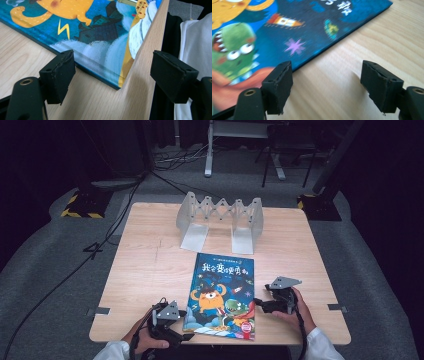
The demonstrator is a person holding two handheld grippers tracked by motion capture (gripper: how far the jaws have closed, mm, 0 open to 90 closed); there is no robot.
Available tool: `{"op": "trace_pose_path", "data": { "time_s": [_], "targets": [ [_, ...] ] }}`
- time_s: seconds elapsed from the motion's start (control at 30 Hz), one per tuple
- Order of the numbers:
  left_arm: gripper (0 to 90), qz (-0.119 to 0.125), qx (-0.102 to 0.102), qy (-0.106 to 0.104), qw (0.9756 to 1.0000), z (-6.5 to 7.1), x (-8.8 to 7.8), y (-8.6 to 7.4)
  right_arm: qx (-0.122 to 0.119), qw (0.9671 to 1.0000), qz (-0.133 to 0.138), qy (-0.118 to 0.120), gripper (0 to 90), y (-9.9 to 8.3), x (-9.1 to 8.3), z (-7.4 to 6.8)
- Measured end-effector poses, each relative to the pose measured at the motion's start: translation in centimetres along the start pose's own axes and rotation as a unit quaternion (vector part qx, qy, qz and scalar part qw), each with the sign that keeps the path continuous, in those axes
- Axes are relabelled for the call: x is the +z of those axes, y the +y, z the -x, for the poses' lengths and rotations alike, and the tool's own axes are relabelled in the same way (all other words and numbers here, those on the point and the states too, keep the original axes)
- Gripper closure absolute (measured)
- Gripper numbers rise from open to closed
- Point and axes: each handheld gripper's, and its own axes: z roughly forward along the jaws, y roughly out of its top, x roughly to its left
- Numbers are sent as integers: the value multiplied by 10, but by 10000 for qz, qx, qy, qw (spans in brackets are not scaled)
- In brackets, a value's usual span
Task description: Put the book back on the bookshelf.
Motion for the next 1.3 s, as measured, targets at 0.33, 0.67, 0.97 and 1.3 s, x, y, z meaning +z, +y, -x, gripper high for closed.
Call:
{"op": "trace_pose_path", "data": {
  "time_s": [0.33,0.67,0.97,1.3],
  "targets": [
    [209,-78,227,192,9995,12,16,12,-181,9997,-24,188,264,-26,-27,-15],
    [200,-119,240,537,9982,11,30,25,-163,9997,4,168,263,-45,-46,-21],
    [164,-227,350,616,9972,9,25,21,-175,9995,-169,186,263,-46,-51,-23],
    [156,-133,-73,1114,9937,-16,-3,-2,-480,9927,-1033,389,187,-36,-56,-32]
  ]
}}
